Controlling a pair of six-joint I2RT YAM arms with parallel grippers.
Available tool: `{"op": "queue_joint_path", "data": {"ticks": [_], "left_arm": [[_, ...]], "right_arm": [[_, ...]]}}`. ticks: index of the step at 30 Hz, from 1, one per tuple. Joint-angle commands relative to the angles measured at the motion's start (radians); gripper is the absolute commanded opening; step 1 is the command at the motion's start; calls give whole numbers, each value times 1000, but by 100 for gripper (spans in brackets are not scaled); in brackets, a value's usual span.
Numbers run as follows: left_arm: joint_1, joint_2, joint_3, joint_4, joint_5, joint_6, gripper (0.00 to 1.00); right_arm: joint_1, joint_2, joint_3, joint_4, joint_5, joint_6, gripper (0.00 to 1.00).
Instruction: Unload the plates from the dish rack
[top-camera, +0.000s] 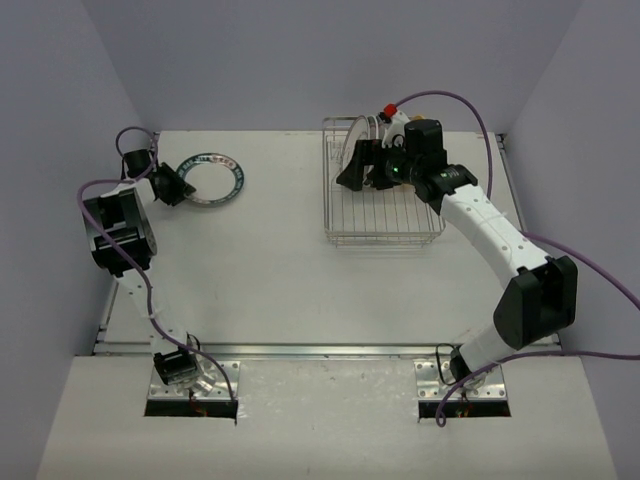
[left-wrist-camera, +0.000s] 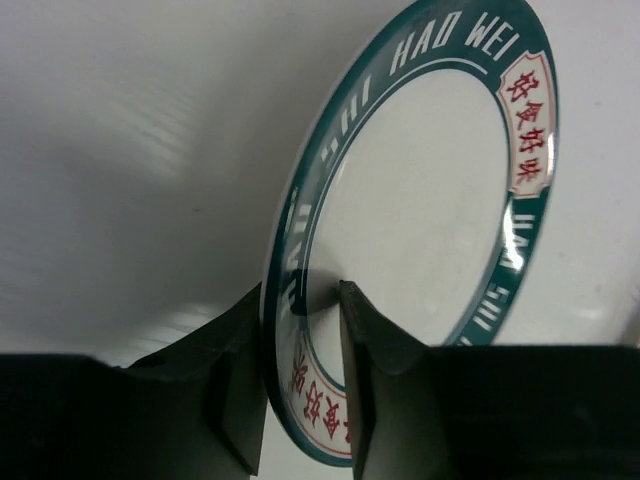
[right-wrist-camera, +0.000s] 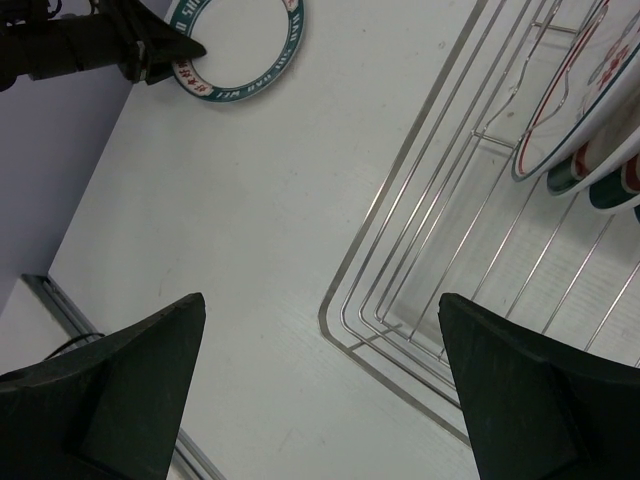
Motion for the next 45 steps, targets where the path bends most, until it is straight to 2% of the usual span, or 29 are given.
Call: {"op": "queue_joint_path", "data": {"ticks": [1,8,22,31,36,41,45], "left_arm": [[5,17,30,-48,-189,79,35],[-16,24,43,-92,-324,155,48],[-60,25,56,-140,-453,232,49],[-127,79,138,-232,-534,327,50],[-131,59,147,-242,-510,328,50],[-131,-9,188,-263,-381,324,48],[-135,-110,260,-287,-346,336,48]], "right_arm": [[-4,-3,16,44,-18,8,99],[-4,-2,9,52,-24,11,99],[-4,-21,-6,60,-23,7,99],[-4,-32,-10,62,-20,4,99],[-3,-33,-6,60,-2,1,99],[-4,-31,13,51,38,3,99],[-4,-26,50,19,162,-16,99]]}}
